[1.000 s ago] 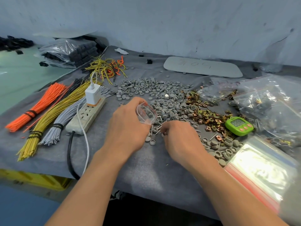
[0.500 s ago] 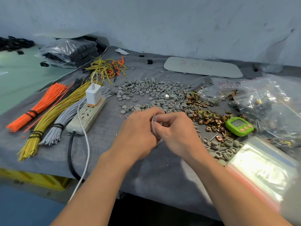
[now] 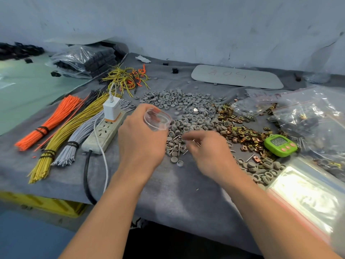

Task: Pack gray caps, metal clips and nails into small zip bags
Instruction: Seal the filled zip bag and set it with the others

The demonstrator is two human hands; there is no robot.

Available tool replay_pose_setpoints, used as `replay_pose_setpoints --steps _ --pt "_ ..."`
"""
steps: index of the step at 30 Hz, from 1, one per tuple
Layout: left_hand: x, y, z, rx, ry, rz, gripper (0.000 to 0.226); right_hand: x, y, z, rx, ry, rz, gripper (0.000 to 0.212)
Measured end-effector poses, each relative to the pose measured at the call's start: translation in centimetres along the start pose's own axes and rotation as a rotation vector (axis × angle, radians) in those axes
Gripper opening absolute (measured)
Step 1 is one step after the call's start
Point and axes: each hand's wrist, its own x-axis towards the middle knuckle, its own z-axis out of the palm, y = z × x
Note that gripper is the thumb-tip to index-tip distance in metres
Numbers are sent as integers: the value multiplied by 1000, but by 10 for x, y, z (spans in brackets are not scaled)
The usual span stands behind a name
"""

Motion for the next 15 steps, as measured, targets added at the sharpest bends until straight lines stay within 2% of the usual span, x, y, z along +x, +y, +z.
replay_pose_setpoints --steps 3,6,11,15 --pt "0 0 -2 -14 23 2 29 -3 0 13 -217 -119 -93 37" --pt "1 0 -4 -16 24 6 30 -3 -3 16 -358 -132 -136 47" --pt "1 -2 -6 -21 13 9 31 0 -6 12 -487 -159 -180 36" --pt "2 -5 -7 -14 7 7 30 1 -10 7 -499 -189 -127 28"
